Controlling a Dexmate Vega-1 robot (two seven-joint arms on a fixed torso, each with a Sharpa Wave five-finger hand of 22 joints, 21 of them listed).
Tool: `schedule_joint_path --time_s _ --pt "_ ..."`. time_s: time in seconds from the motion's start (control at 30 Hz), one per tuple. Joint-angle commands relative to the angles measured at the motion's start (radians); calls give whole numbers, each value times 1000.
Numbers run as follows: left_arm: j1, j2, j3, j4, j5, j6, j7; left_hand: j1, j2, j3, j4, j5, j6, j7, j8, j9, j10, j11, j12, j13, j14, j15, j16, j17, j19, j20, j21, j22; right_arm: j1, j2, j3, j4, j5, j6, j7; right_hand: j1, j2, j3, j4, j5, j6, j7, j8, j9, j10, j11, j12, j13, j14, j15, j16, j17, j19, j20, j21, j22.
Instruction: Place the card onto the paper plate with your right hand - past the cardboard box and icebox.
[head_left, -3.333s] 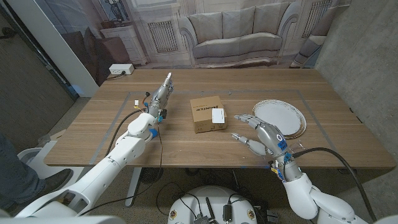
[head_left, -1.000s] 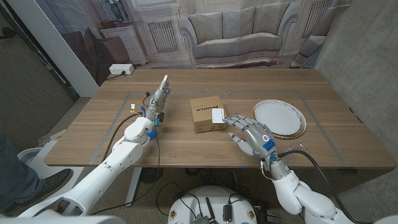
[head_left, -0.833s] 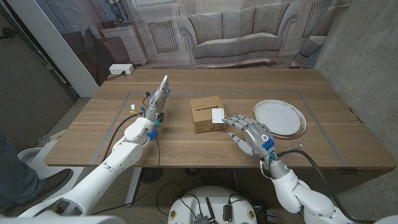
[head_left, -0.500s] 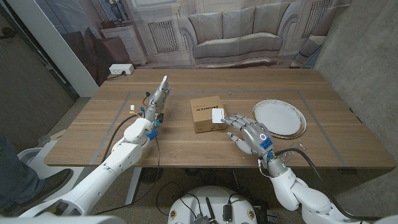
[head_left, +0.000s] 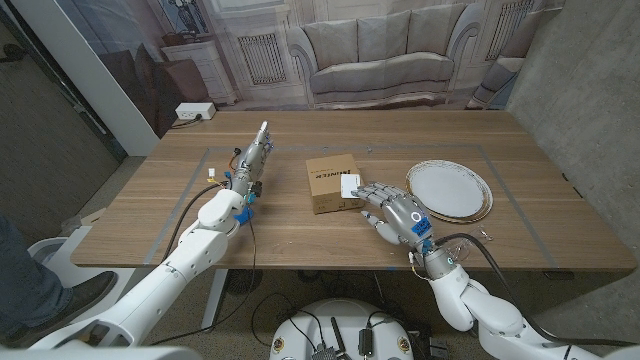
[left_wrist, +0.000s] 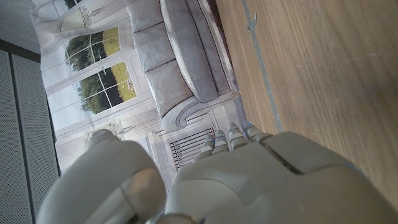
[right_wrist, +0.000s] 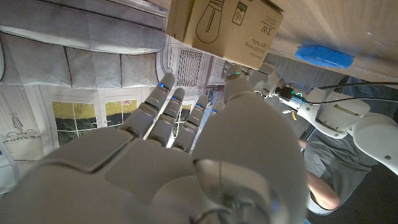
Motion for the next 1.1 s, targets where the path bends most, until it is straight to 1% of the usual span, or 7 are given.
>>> schedule_joint_path --time_s 0.03,0.3,0.53,0.83,1.1 --pt "-5 -2 -2 10 -7 -2 -8 5 2 -7 3 -2 -4 1 -4 3 -7 0 -3 5 -5 0 1 4 -8 -32 -2 3 67 31 -45 57 -19 0 -5 3 10 -8 -1 -1 13 3 -1 4 12 -2 -3 2 13 -168 3 2 13 -159 9 5" --pt "3 -2 -4 6 -6 -6 -2 5 2 -7 3 -3 -4 2 -4 3 -7 1 -2 5 -5 1 1 4 -8 -32 -2 3 94 49 -70 93 -26 -9 -22 3 15 -22 3 -3 21 3 -2 4 23 -2 -4 2 25 -169 3 2 20 -159 15 6" --pt "6 -3 -3 5 -5 -6 1 6 3 -8 3 -3 -4 1 -4 3 -7 0 -3 5 -4 2 2 4 -8 -33 -2 3 109 51 -82 111 -21 -13 -30 4 19 -34 4 -2 25 3 -3 4 35 -2 -4 3 28 -169 3 3 21 -159 18 6" --pt "5 -3 -3 4 -4 -5 2 6 3 -10 3 -3 -3 1 -4 3 -8 1 -3 5 -5 1 2 4 -8 -33 -2 3 123 50 -90 127 -12 -18 -35 5 23 -43 5 -2 30 3 -3 4 39 -2 -5 3 33 -169 3 3 22 -159 22 6" --pt "2 -1 -4 3 -3 -2 3 7 4 -11 3 -4 -3 1 -4 3 -8 0 -3 5 -4 1 2 4 -8 -33 -2 3 142 55 -100 160 -7 -15 -55 2 26 -54 8 -2 34 3 -3 4 43 -2 -6 3 39 -169 3 3 23 -159 25 6"
